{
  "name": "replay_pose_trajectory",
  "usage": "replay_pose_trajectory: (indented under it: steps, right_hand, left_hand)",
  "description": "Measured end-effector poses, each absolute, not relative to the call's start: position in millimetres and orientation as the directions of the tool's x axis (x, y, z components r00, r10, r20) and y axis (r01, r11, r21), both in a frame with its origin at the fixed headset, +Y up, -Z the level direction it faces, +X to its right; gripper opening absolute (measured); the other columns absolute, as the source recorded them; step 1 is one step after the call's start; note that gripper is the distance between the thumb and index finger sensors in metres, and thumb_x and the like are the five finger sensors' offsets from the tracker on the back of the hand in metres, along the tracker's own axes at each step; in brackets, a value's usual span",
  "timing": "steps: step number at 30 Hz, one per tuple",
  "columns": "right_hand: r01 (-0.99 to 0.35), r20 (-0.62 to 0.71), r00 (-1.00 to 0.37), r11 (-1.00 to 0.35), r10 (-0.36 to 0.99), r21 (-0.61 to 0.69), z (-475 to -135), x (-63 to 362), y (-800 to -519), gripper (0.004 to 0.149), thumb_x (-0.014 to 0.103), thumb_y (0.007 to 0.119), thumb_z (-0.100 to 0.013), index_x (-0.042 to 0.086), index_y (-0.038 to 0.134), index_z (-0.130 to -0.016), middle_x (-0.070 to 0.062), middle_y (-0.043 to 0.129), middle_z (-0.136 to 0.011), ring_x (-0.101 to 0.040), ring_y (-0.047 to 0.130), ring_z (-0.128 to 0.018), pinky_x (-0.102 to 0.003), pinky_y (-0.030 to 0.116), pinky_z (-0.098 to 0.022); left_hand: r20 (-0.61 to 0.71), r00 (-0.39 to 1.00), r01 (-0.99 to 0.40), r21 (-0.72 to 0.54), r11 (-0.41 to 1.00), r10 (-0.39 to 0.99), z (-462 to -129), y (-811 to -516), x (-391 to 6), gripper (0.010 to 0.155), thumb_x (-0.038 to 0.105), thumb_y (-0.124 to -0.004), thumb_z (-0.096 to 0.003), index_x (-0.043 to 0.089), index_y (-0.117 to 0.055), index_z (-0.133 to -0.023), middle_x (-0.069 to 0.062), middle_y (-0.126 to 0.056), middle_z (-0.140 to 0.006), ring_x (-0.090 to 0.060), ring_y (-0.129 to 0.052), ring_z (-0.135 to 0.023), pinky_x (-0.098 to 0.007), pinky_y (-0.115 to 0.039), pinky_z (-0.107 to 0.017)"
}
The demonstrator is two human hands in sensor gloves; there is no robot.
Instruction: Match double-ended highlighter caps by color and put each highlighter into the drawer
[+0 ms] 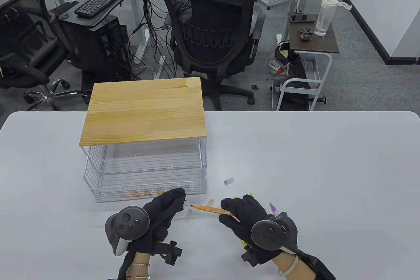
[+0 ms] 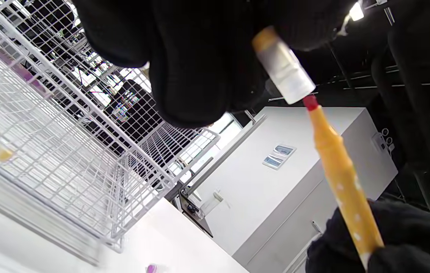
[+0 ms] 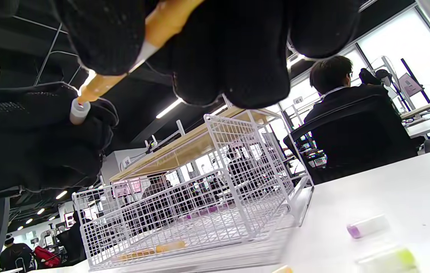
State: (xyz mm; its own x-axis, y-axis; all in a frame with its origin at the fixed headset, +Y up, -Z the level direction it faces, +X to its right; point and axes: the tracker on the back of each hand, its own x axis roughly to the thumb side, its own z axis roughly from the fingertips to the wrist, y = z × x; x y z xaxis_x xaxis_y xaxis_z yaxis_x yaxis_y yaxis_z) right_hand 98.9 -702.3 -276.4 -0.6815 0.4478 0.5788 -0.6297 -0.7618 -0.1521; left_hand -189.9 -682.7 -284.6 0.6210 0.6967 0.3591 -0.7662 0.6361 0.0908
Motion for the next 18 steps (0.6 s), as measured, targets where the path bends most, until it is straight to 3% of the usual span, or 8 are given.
replay_pose_trajectory:
  steps: [11, 15, 18]
  right_hand:
    - [-0.645, 0.592, -0.674, -0.742, 0.441, -0.183, -279, 101, -708, 0.049, 0.035, 0.077, -0.056, 0.022, 0.063, -0.1, -0.005, 0.082, -0.087, -0.03, 0.089, -0.07, -0.062, 0.06, -0.071]
    - [-0.61, 0.602, -0.709, -0.747, 0.367, -0.263, -277, 101, -710, 0.047, 0.036, 0.077, -0.056, 0.025, 0.063, -0.099, -0.002, 0.082, -0.086, -0.029, 0.088, -0.07, -0.062, 0.06, -0.071]
    - [-0.588, 0.606, -0.727, -0.749, 0.323, -0.306, -274, 100, -710, 0.044, 0.038, 0.074, -0.055, 0.025, 0.066, -0.097, -0.001, 0.084, -0.082, -0.027, 0.089, -0.067, -0.06, 0.062, -0.071]
  left_hand:
    - [0.397, 0.676, -0.685, 0.027, 0.728, 0.621, -284, -685, -167, 0.05, 0.041, -0.068, -0.0526, 0.014, -0.083, -0.09, -0.005, -0.099, -0.07, -0.018, -0.104, -0.05, -0.048, -0.078, -0.057]
    - [0.439, 0.609, -0.718, -0.05, 0.695, 0.661, -282, -684, -163, 0.05, 0.038, -0.07, -0.0518, 0.012, -0.082, -0.093, -0.008, -0.098, -0.075, -0.019, -0.103, -0.053, -0.049, -0.077, -0.058]
    - [0.462, 0.633, -0.693, -0.018, 0.72, 0.621, -277, -678, -159, 0.049, 0.035, -0.071, -0.0515, 0.011, -0.083, -0.092, -0.009, -0.098, -0.075, -0.019, -0.104, -0.053, -0.049, -0.077, -0.059]
